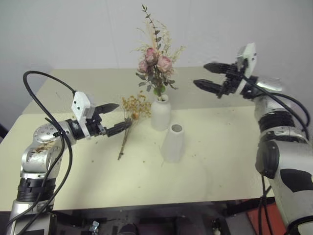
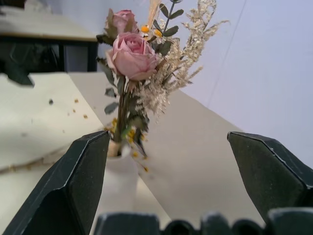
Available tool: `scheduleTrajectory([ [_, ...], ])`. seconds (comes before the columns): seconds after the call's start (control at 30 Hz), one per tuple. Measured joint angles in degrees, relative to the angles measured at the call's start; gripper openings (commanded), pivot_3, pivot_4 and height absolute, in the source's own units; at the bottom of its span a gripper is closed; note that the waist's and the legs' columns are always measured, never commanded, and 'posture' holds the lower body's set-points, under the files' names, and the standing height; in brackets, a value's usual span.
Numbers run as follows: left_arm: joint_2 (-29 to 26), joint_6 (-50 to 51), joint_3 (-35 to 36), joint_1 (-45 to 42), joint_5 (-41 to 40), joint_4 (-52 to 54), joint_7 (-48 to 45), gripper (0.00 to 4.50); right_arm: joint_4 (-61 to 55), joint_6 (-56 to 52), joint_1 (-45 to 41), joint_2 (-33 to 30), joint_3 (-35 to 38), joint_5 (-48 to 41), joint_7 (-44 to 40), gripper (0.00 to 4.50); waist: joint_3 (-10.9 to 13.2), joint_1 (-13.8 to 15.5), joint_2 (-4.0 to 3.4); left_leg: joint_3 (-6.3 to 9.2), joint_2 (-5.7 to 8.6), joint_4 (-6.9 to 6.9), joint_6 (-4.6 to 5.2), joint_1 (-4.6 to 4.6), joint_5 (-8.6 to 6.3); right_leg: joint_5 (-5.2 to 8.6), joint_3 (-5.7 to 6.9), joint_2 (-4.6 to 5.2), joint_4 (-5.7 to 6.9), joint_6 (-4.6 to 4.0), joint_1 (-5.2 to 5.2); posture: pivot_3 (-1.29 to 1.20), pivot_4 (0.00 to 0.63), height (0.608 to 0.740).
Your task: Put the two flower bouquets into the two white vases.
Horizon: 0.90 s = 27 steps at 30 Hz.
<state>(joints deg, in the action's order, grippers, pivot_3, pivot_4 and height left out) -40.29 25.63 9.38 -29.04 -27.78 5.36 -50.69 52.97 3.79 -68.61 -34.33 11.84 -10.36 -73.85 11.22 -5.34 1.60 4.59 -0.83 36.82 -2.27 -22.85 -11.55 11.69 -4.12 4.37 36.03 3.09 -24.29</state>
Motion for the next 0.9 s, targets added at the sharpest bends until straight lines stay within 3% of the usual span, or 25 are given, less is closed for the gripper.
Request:
scheduleTrajectory([
  [0.17, 0.2, 5.1, -0.7, 2.8, 4.0, 5.5, 9.0, 4.5, -29.1, -14.7, 25.5, -2.1, 0.8, -4.7, 5.3, 4.48, 0.0, 0.9, 0.0, -0.01, 0.03, 0.04, 0.0, -0.03, 0.0, 0.01, -0.05, 0.02, 0.13, 0.02, -0.07, 0.0, 0.15, 0.74],
  [0.3, 2.9, 14.7, -4.9, 0.1, 10.9, 10.6, 21.7, 4.5, -49.4, -28.1, 36.4, -3.1, 3.3, -9.5, 13.8, 4.48, 0.0, 1.5, -0.06, -0.01, 0.04, 0.18, -0.01, 0.04, 0.01, 0.25, -0.06, 0.0, 0.17, 0.44, 0.03, 0.0, 0.15, 0.74],
  [0.37, 3.8, 19.5, -8.8, -2.8, 14.8, 12.5, 26.8, 4.5, -56.6, -32.7, 37.9, -3.7, 4.2, -11.6, 17.2, 4.48, 0.0, 1.5, -0.03, -0.01, 0.04, 0.19, -0.04, 0.06, 0.02, 0.29, -0.07, -0.01, 0.12, 0.53, 0.08, 0.0, 0.15, 0.74],
  [0.5, 4.1, 36.1, -15.2, -14.6, 16.5, 11.1, 28.1, 4.5, -67.0, -43.1, 40.4, -7.4, 5.1, -15.5, 22.2, 4.48, 0.0, 1.9, -0.01, 0.01, 0.06, 0.18, -0.05, 0.02, 0.03, 0.31, -0.04, -0.01, 0.06, 0.57, 0.09, 0.0, 0.15, 0.74],
  [0.67, 10.7, 57.6, -14.9, -27.9, 16.0, -4.2, 29.8, 4.5, -73.5, -51.7, 36.7, -13.6, 4.3, -20.3, 23.3, 4.48, 0.0, 1.5, -0.01, 0.01, 0.08, 0.13, -0.03, 0.0, 0.02, 0.34, -0.04, -0.02, 0.02, 0.6, 0.04, 0.0, 0.15, 0.74],
  [0.9, 13.9, 61.3, -17.3, -36.5, 16.0, -26.0, 29.0, 4.5, -74.2, -58.8, 29.0, -16.0, 4.0, -28.2, 23.7, 4.48, 0.0, 1.9, 0.02, 0.03, 0.1, 0.08, -0.02, -0.07, 0.01, 0.33, 0.01, 0.03, -0.05, 0.59, 0.0, 0.0, 0.15, 0.74],
])
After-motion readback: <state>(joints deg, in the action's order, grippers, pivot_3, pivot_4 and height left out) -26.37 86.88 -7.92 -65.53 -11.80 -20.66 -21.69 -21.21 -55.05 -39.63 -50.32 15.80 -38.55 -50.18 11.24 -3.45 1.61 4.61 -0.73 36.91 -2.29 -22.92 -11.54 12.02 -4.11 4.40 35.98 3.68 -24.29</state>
